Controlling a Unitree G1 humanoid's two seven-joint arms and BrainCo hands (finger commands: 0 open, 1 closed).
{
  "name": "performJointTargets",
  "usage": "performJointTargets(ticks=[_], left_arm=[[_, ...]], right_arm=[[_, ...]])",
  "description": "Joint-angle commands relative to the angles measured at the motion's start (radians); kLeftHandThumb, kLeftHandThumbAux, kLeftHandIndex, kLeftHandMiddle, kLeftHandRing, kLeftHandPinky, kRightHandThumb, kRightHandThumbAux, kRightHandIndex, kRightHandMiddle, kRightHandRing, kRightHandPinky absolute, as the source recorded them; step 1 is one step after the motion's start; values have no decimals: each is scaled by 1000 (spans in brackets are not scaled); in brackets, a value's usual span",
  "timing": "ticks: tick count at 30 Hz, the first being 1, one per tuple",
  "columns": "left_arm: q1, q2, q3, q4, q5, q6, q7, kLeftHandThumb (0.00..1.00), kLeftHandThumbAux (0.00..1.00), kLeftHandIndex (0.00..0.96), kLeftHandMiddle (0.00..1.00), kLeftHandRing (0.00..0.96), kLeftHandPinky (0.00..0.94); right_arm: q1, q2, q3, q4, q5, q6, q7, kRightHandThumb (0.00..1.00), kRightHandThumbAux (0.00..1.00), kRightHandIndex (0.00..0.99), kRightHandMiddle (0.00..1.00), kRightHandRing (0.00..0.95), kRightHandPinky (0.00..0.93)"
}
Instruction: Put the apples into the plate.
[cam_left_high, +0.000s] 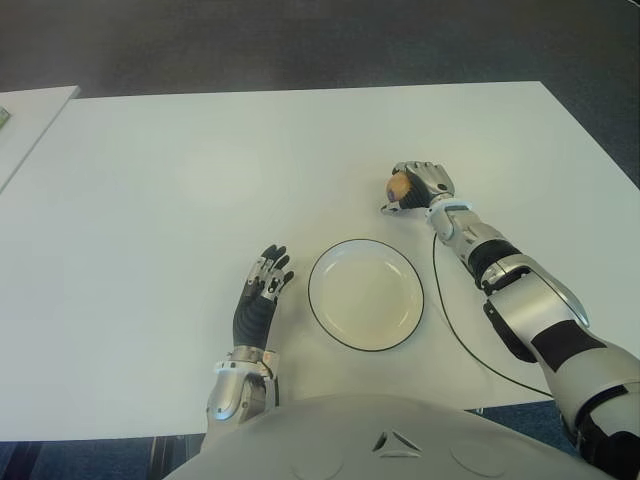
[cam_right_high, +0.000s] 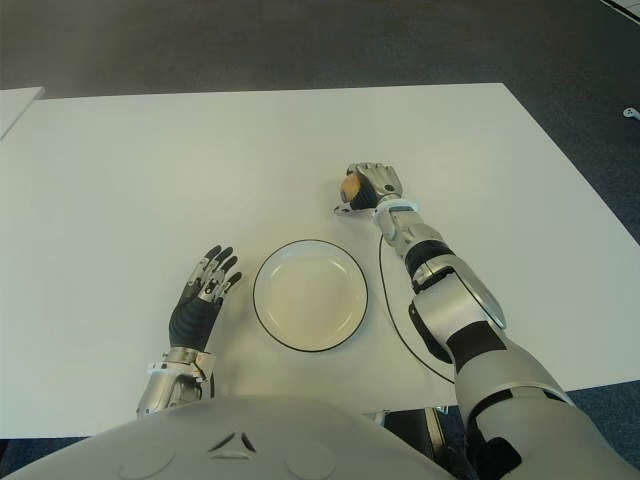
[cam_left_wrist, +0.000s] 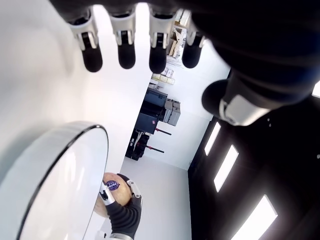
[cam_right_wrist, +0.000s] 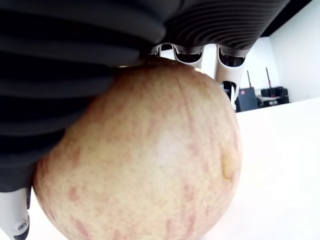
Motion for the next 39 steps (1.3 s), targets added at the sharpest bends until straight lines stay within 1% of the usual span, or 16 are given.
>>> performJointTargets(ticks=[1, 6, 11, 16, 20, 24, 28, 32, 39], left_arm=[[1, 5, -5, 0, -1, 4, -13, 215, 502, 119, 117, 102, 159], [2, 1, -3, 4, -10, 1, -15, 222, 514, 121, 122, 108, 164], [1, 3, -2, 4, -11, -1, -19, 216, 512, 121, 117, 100, 153], [2, 6, -2, 5, -2, -4, -19, 211, 504, 119, 114, 97, 151], [5, 8, -4, 4, 4, -4, -18, 207, 499, 119, 116, 100, 158], [5, 6, -3, 4, 0, -3, -20, 210, 505, 122, 120, 104, 160], [4, 6, -3, 4, 0, -3, -19, 213, 507, 122, 123, 105, 154], [7, 6, -4, -2, 4, 3, -16, 212, 502, 119, 121, 103, 151], [16, 9, -9, -10, 0, 6, -21, 209, 525, 119, 119, 105, 164]], right_arm=[[46, 0, 10, 23, -6, 11, 53, 707, 721, 439, 722, 699, 653], [48, -3, 5, 18, -5, 9, 47, 707, 721, 439, 722, 701, 660], [39, -15, -2, 4, -3, 2, 33, 707, 720, 439, 738, 716, 685], [6, -49, -24, -52, 8, -24, 46, 707, 720, 440, 754, 730, 707], [3, -74, -42, -110, 19, -50, 53, 709, 720, 441, 769, 744, 726], [20, -90, -59, -157, 26, -89, 38, 709, 719, 441, 772, 747, 722], [41, -103, -74, -201, 31, -107, 43, 710, 719, 442, 767, 742, 713], [56, -110, -82, -228, 32, -107, 55, 710, 719, 442, 768, 742, 726], [89, -122, -89, -280, 24, -94, 90, 711, 718, 442, 785, 757, 756]])
